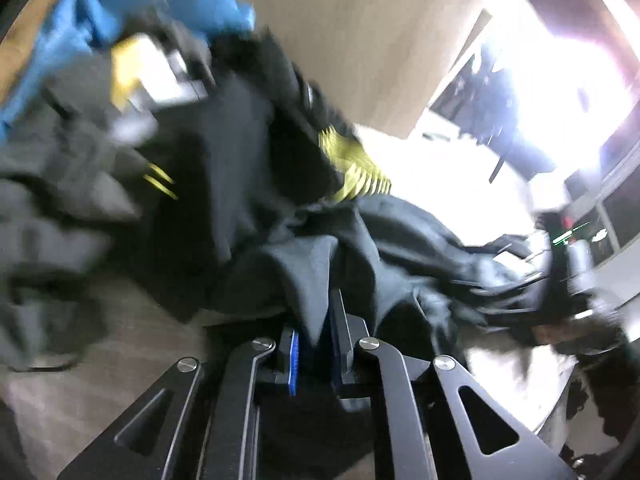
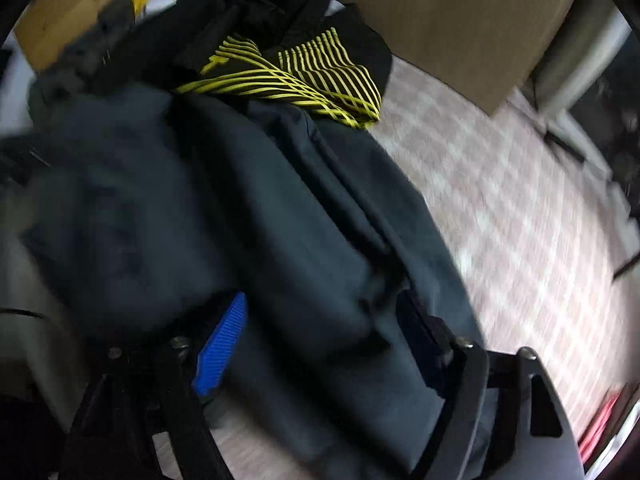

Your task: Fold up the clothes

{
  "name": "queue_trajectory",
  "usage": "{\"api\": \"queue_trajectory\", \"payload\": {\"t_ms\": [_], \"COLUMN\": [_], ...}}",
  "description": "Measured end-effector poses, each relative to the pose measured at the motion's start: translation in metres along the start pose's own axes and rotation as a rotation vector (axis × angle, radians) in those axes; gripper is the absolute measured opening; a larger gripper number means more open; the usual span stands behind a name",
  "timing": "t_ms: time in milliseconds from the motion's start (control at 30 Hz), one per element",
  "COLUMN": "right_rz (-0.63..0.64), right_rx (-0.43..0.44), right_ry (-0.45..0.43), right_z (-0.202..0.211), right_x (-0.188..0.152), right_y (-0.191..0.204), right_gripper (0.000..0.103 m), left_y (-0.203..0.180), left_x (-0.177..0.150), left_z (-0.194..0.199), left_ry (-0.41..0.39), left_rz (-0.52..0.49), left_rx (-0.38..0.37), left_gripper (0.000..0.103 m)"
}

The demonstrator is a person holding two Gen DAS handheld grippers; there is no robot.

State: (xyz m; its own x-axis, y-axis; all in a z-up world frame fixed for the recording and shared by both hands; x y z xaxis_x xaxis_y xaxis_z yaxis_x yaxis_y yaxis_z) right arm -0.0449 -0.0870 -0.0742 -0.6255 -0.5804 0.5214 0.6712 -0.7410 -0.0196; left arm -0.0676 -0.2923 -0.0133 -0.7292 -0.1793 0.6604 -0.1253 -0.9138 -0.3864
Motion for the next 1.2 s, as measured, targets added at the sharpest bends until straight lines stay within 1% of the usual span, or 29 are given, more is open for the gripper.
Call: {"api": "queue_trajectory", "payload": {"t_ms": [33, 67, 100, 167, 267, 300, 333, 400, 467, 500, 600, 667, 700, 733, 767, 833, 867, 900, 933, 967, 1000, 1067, 1133, 1167, 1200], "right_rz": [-0.033, -0.061, -0.071, -0.061, -0.078, -0.081, -0.083, -0.083, -0.076, -0.076, -0.057, -0.043, -0.041, -0.042, -0.044, -0.047, -0.049, -0.053, -0.057, -0.072, -0.115, -0.226, -0.336, -0.356, -0.355], "right_rx": [0.044, 0.074, 0.075, 0.048, 0.05, 0.051, 0.05, 0.043, 0.043, 0.039, 0.03, 0.022, 0.019, 0.015, 0.01, 0.001, -0.008, -0.023, -0.038, -0.051, -0.055, -0.038, -0.011, -0.017, -0.031], "right_ry": [-0.006, -0.019, -0.056, -0.17, -0.35, -0.412, -0.465, -0.549, -0.623, -0.649, -0.701, -0.719, -0.718, -0.7, -0.659, -0.561, -0.462, -0.34, -0.218, -0.121, -0.072, -0.025, -0.051, -0.078, -0.099], "right_z": [0.0, 0.002, 0.012, 0.046, 0.121, 0.148, 0.175, 0.223, 0.27, 0.287, 0.339, 0.37, 0.38, 0.382, 0.377, 0.36, 0.338, 0.312, 0.287, 0.269, 0.26, 0.255, 0.263, 0.269, 0.272], "right_x": [0.004, 0.01, 0.021, 0.054, 0.098, 0.112, 0.123, 0.137, 0.143, 0.142, 0.13, 0.116, 0.108, 0.091, 0.068, 0.022, -0.011, -0.054, -0.097, -0.136, -0.163, -0.199, -0.209, -0.205, -0.2], "right_y": [0.005, 0.008, 0.008, 0.009, 0.009, 0.009, 0.009, 0.009, 0.009, 0.009, 0.007, 0.003, -0.002, -0.009, -0.02, -0.038, -0.047, -0.057, -0.068, -0.078, -0.09, -0.111, -0.13, -0.137, -0.141], "right_gripper": [0.002, 0.002, 0.002, 0.002, 0.002, 0.002, 0.002, 0.002, 0.002, 0.002, 0.002, 0.002, 0.002, 0.002, 0.002, 0.003, 0.003, 0.004, 0.007, 0.007, 0.007, 0.008, 0.009, 0.011, 0.019], "left_y": [-0.001, -0.002, -0.002, -0.002, -0.013, -0.022, -0.031, -0.05, -0.074, -0.088, -0.13, -0.159, -0.169, -0.182, -0.193, -0.203, -0.208, -0.212, -0.208, -0.198, -0.185, -0.159, -0.136, -0.126, -0.117], "left_x": [0.009, 0.019, 0.03, 0.052, 0.085, 0.093, 0.101, 0.114, 0.123, 0.122, 0.118, 0.104, 0.091, 0.073, 0.05, -0.012, -0.044, -0.076, -0.112, -0.141, -0.153, -0.171, -0.163, -0.158, -0.15], "left_z": [0.013, 0.025, 0.036, 0.058, 0.082, 0.082, 0.086, 0.113, 0.137, 0.145, 0.169, 0.177, 0.179, 0.171, 0.16, 0.126, 0.109, 0.093, 0.077, 0.066, 0.063, 0.061, 0.068, 0.07, 0.067], "left_ry": [-0.029, -0.057, -0.082, -0.135, -0.23, -0.257, -0.285, -0.335, -0.382, -0.393, -0.424, -0.423, -0.408, -0.384, -0.344, -0.196, -0.121, -0.043, 0.042, 0.104, 0.119, 0.141, 0.116, 0.102, 0.086], "left_rz": [0.005, 0.01, 0.011, 0.009, -0.023, -0.032, -0.043, -0.077, -0.132, -0.148, -0.196, -0.218, -0.219, -0.221, -0.214, -0.156, -0.126, -0.098, -0.068, -0.033, -0.005, 0.043, 0.055, 0.058, 0.053], "left_rx": [-0.008, -0.012, -0.006, 0.003, -0.006, -0.02, -0.034, -0.057, -0.057, -0.061, -0.073, -0.08, -0.087, -0.088, -0.09, -0.102, -0.108, -0.111, -0.099, -0.068, -0.028, 0.051, 0.14, 0.176, 0.195], "left_gripper": [0.01, 0.01, 0.01, 0.01, 0.01, 0.01, 0.01, 0.01, 0.01, 0.01, 0.01, 0.01, 0.01, 0.011, 0.013, 0.016, 0.016, 0.016, 0.016, 0.016, 0.016, 0.013, 0.014, 0.019, 0.023]}}
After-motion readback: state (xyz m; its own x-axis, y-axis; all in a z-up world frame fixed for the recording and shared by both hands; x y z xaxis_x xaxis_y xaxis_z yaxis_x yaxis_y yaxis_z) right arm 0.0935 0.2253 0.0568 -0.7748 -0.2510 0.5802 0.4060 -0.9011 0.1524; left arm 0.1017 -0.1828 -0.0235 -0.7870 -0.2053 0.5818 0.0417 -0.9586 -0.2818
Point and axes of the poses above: each gripper's, at about its wrist camera, not at the fingertips, and z roughly against the way its jaws point, y to its left, x to its top, the point moved 10 cm from there along -z, roughly the way its jaws point, and after that the axes turned 13 degrees about -y, right-handed, at the moved point
